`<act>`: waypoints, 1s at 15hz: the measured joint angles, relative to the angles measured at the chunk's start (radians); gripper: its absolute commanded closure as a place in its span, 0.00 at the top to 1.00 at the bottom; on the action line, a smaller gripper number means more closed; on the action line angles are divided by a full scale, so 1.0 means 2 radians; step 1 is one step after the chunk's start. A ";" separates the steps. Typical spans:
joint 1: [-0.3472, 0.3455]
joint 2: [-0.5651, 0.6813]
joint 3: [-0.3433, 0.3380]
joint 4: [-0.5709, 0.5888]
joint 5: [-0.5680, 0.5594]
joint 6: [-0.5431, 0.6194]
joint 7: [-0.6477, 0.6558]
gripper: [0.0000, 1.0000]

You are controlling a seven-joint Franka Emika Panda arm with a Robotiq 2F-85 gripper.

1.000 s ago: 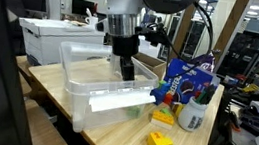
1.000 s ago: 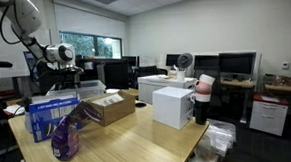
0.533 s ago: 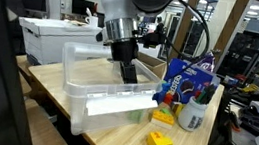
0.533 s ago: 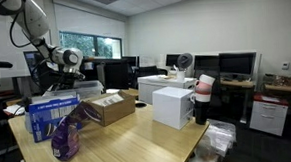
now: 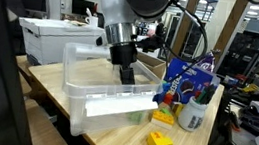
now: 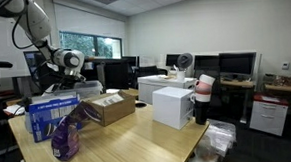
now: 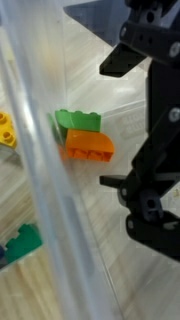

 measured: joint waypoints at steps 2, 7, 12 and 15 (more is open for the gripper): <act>0.000 0.000 -0.001 -0.002 0.000 0.012 0.002 1.00; 0.002 0.000 -0.001 -0.016 -0.002 0.038 0.003 1.00; 0.003 0.000 -0.001 -0.034 -0.004 0.044 0.002 1.00; 0.004 0.000 -0.001 -0.046 -0.005 0.051 0.002 1.00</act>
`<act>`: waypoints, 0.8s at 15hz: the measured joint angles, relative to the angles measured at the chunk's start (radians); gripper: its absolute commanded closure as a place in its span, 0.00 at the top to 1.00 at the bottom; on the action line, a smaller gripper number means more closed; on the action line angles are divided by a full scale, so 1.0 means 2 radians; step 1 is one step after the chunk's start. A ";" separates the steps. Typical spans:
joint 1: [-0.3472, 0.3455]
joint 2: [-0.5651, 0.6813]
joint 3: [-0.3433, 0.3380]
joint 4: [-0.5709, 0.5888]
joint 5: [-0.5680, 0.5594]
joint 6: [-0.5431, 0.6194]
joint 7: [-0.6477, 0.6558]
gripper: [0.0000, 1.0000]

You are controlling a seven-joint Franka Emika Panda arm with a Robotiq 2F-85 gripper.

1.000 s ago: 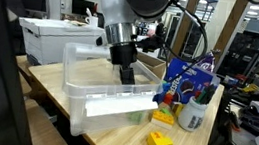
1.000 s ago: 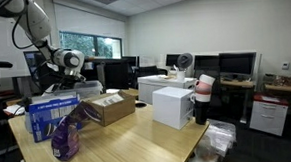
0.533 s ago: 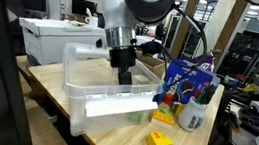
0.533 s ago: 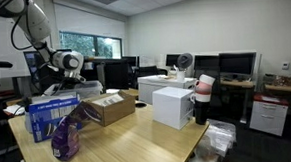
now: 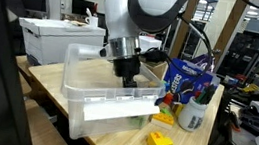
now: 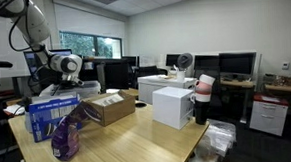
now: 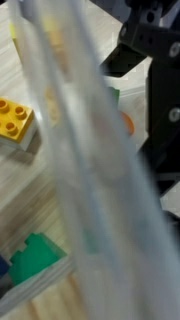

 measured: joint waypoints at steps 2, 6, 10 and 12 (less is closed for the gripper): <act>0.001 0.000 0.001 -0.008 0.000 0.007 0.000 1.00; 0.003 -0.006 0.002 -0.023 -0.001 0.020 0.000 0.71; 0.004 -0.017 0.004 -0.032 -0.001 0.020 0.001 0.53; 0.004 -0.022 0.004 -0.036 -0.001 0.020 0.003 0.42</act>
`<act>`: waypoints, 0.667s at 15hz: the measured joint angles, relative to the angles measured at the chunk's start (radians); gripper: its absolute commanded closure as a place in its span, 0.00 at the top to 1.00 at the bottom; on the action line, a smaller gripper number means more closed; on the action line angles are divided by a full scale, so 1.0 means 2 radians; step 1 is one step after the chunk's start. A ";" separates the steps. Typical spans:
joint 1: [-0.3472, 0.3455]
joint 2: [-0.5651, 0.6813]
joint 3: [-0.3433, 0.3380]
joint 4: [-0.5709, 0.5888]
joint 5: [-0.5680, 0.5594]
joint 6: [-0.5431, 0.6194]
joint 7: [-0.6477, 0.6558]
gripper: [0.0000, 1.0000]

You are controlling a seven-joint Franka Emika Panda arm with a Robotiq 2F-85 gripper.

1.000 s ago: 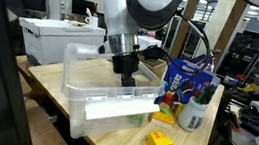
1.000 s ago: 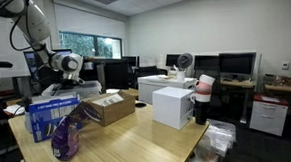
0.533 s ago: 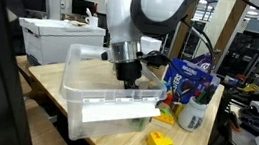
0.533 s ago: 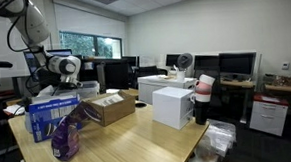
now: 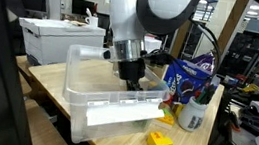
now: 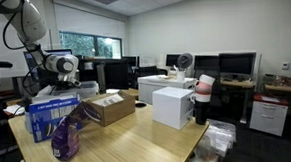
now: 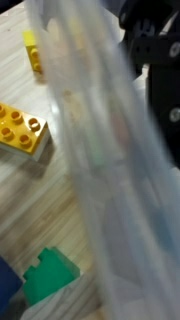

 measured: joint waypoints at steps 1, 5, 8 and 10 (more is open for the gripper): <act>0.000 -0.003 0.000 -0.002 0.000 0.000 0.003 0.38; 0.002 -0.013 0.000 -0.010 0.000 0.003 0.024 0.24; 0.003 -0.021 -0.003 -0.019 0.000 0.012 0.050 0.23; 0.004 -0.025 -0.006 -0.024 0.000 0.019 0.067 0.23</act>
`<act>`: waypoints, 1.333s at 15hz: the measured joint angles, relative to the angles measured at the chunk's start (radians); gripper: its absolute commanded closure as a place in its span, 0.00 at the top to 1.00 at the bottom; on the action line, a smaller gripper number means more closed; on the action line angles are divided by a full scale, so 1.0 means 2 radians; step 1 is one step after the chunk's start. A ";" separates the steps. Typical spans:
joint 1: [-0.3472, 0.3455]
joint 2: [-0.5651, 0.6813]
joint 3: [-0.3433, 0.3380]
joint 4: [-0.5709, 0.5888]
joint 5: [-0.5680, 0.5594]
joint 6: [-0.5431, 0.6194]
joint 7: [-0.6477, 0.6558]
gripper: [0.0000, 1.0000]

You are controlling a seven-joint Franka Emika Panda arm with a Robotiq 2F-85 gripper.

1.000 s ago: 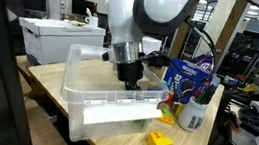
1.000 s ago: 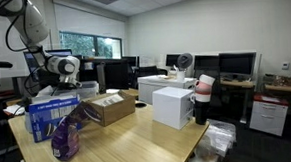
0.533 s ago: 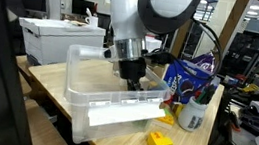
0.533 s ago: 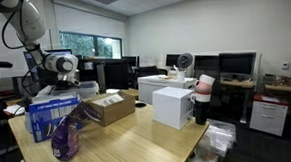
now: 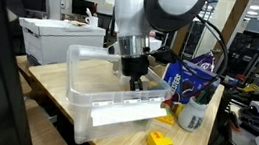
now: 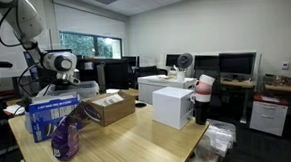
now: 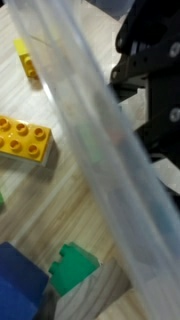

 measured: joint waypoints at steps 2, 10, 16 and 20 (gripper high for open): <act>0.001 -0.004 -0.002 -0.005 0.000 0.005 0.017 0.23; 0.001 -0.017 -0.006 -0.007 0.000 0.004 0.057 0.23; 0.001 -0.047 -0.006 0.008 0.000 0.001 0.062 0.23; 0.001 -0.072 -0.009 0.022 -0.001 0.001 0.070 0.23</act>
